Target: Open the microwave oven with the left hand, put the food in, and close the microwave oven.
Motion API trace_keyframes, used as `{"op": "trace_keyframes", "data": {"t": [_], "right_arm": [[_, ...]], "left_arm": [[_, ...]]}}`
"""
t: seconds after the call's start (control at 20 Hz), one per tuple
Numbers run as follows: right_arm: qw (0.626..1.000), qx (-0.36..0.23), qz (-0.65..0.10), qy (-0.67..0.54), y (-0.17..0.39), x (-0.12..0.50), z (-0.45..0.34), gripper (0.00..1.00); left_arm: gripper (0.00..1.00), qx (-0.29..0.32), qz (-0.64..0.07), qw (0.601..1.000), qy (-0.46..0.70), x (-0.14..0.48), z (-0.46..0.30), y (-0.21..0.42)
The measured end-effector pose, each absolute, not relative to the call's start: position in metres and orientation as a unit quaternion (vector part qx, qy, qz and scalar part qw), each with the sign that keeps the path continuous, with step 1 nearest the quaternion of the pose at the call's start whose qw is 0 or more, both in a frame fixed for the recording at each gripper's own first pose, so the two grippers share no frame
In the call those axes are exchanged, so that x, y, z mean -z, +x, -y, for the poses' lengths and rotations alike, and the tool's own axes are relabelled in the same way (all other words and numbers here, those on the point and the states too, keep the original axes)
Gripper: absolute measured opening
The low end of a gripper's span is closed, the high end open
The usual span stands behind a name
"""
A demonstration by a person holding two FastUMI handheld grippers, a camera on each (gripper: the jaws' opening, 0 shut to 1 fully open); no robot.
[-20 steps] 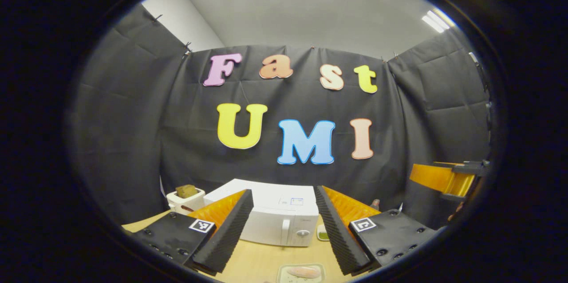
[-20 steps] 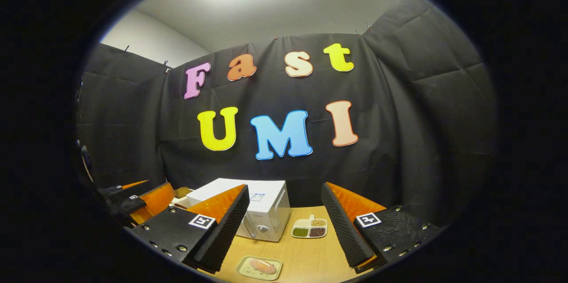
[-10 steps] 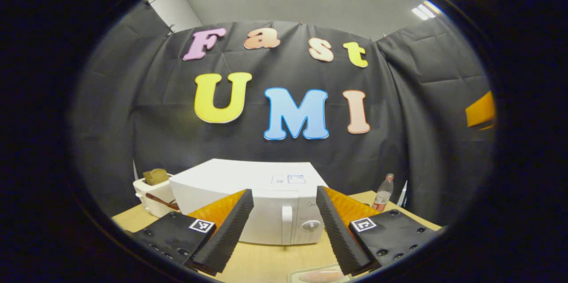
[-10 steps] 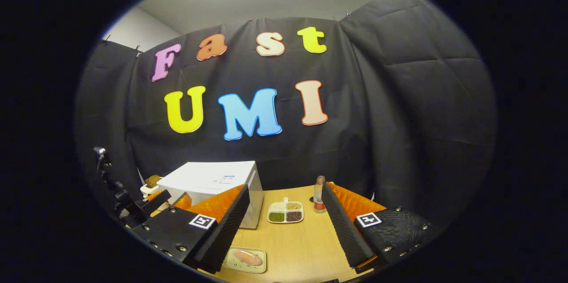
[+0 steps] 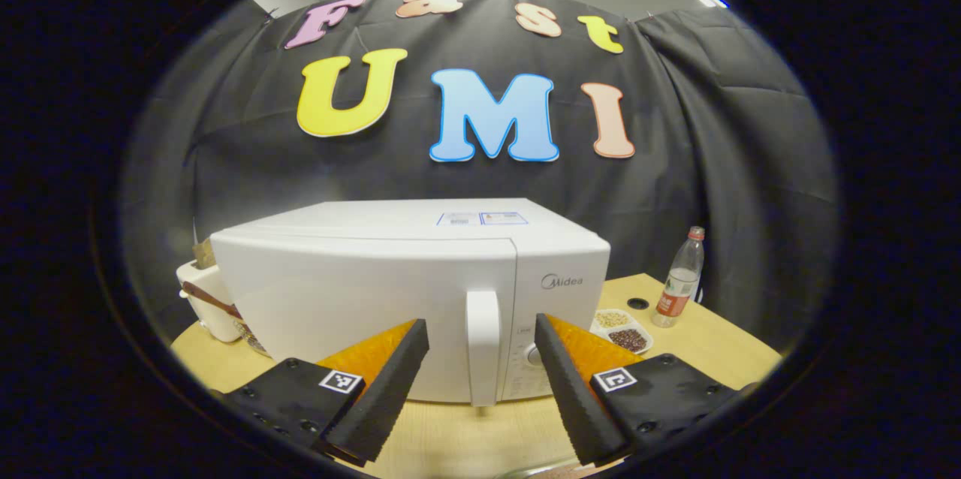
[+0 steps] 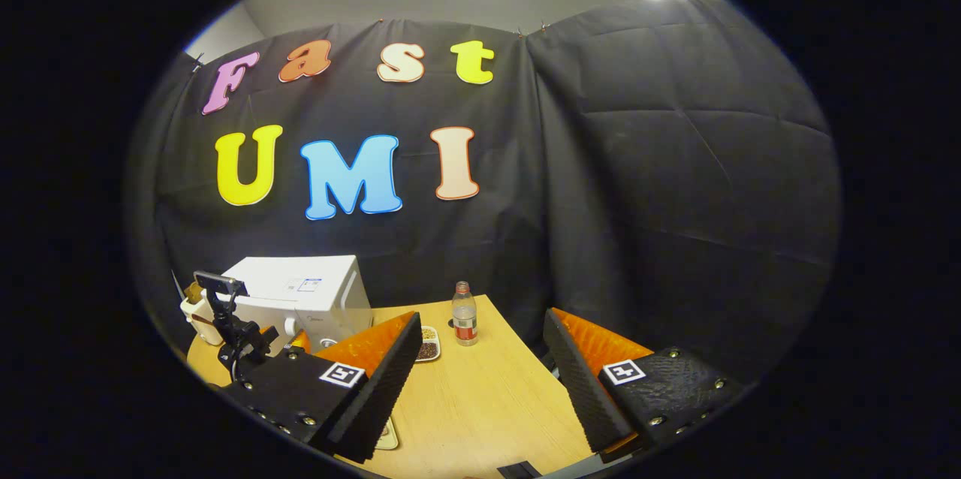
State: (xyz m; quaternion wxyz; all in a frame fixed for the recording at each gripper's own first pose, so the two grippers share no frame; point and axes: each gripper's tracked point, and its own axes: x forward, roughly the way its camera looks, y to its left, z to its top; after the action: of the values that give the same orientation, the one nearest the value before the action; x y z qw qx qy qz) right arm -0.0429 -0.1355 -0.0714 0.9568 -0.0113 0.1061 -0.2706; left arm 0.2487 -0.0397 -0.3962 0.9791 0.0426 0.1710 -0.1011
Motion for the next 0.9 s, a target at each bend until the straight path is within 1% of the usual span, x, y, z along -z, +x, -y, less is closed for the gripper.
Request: {"op": "trace_keyframes", "data": {"t": [0.05, 0.15, 0.2, 0.25, 0.4, 0.45, 0.55, 0.7, 0.75, 0.8, 0.85, 0.9], "right_arm": [[0.954, 0.281, -0.106, -0.014, -0.046, 0.070, 0.142, 0.99], [0.951, 0.290, -0.105, -0.017, -0.050, 0.068, 0.149, 0.99], [0.950, 0.292, -0.108, -0.017, -0.050, 0.068, 0.151, 0.99], [0.951, 0.288, -0.112, -0.015, -0.049, 0.070, 0.149, 0.99], [0.956, 0.268, -0.114, -0.016, -0.037, 0.068, 0.138, 0.99], [0.959, 0.258, -0.113, -0.020, -0.033, 0.067, 0.132, 0.94], [0.964, 0.239, -0.111, -0.029, -0.026, 0.066, 0.124, 0.94], [0.967, 0.222, -0.118, -0.031, -0.023, 0.071, 0.117, 0.94], [0.968, 0.218, -0.119, -0.028, -0.022, 0.072, 0.114, 0.94], [0.969, 0.215, -0.120, -0.025, -0.022, 0.073, 0.114, 0.94], [0.970, 0.211, -0.121, -0.024, -0.021, 0.073, 0.114, 0.94], [0.970, 0.208, -0.119, -0.024, -0.020, 0.073, 0.114, 0.94]], "left_arm": [[0.96, 0.100, -0.171, 0.979, 0.044, 0.400, 0.040, 0.252], [0.98, 0.099, -0.170, 0.979, 0.044, 0.405, 0.040, 0.257], [0.93, 0.097, -0.173, 0.979, 0.043, 0.410, 0.039, 0.260], [0.80, 0.095, -0.180, 0.978, 0.043, 0.415, 0.039, 0.262], [0.52, 0.105, -0.188, 0.976, 0.034, 0.422, 0.046, 0.263], [0.36, 0.108, -0.187, 0.976, 0.038, 0.421, 0.046, 0.262], [0.31, 0.120, -0.198, 0.973, 0.024, 0.423, 0.044, 0.259], [0.16, 0.137, -0.208, 0.968, 0.029, 0.421, 0.045, 0.256], [0.16, 0.138, -0.208, 0.968, 0.033, 0.420, 0.044, 0.254], [0.13, 0.138, -0.219, 0.965, 0.038, 0.423, 0.041, 0.245], [0.11, 0.137, -0.211, 0.967, 0.043, 0.419, 0.034, 0.231], [0.13, 0.140, -0.204, 0.968, 0.049, 0.414, 0.029, 0.214]]}}
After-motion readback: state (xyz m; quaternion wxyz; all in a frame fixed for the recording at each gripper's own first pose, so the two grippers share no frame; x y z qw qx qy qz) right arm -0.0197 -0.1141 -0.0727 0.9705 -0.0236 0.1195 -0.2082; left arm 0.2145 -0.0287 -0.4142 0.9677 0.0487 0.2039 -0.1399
